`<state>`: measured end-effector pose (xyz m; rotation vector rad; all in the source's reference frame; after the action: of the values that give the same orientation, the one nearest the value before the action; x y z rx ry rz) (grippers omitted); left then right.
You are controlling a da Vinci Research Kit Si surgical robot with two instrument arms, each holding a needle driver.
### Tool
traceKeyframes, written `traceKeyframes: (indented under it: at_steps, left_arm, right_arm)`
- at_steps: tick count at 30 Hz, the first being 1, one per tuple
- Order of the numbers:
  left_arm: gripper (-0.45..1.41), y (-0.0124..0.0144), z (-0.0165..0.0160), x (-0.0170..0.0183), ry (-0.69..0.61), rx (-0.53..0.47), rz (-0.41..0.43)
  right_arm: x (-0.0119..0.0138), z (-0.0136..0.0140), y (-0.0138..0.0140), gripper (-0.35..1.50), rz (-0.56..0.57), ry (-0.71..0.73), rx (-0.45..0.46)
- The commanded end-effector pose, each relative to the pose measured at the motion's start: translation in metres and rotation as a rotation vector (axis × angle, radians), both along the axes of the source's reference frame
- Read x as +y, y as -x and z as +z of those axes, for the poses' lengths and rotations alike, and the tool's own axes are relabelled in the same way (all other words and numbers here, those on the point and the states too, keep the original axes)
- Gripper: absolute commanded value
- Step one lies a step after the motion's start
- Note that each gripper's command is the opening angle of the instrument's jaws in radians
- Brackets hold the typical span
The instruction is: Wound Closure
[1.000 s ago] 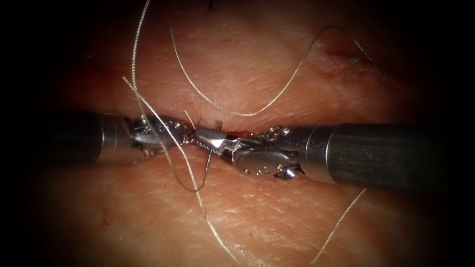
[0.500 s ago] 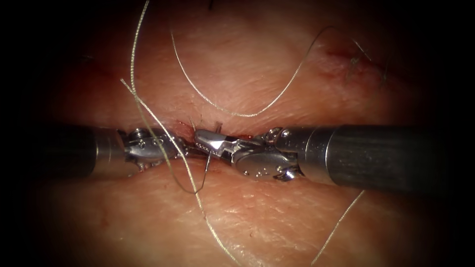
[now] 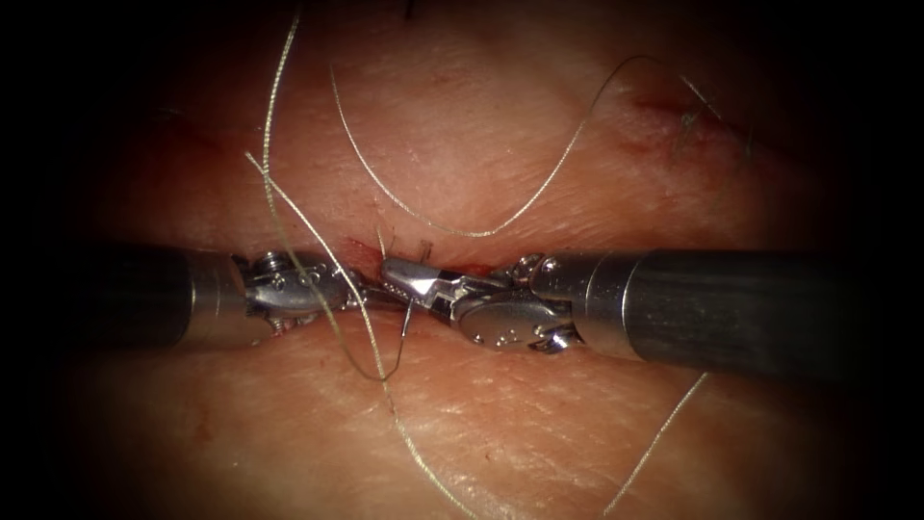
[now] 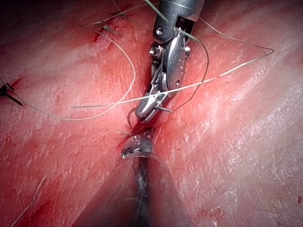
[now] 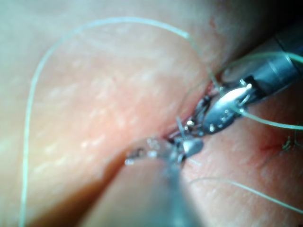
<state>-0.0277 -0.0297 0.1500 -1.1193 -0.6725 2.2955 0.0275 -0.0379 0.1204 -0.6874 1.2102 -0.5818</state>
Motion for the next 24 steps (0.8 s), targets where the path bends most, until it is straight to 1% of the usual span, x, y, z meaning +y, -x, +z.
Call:
traceKeyframes:
  at_steps: [1, 7, 15, 24]
  left_arm:
    - [-0.13, 0.0005, 0.0006, -0.0004, -0.002, -0.002, 0.002]
    - [-0.13, 0.0005, 0.0006, -0.0004, -0.002, 0.000, 0.004]
    - [-0.13, 0.0004, 0.0005, -0.0003, -0.003, 0.000, 0.004]
    - [-0.13, 0.0003, 0.0005, -0.0002, -0.004, 0.002, 0.007]
  right_arm:
    - [-0.0004, 0.0005, -0.0006, -0.35, -0.004, -0.002, 0.004]
    - [-0.0007, 0.0005, -0.0007, -0.35, -0.004, -0.018, 0.002]
    - [-0.0017, 0.0016, -0.0008, -0.35, -0.015, -0.044, -0.006]
    - [-0.0015, 0.0024, -0.0006, -0.35, -0.011, -0.064, -0.011]
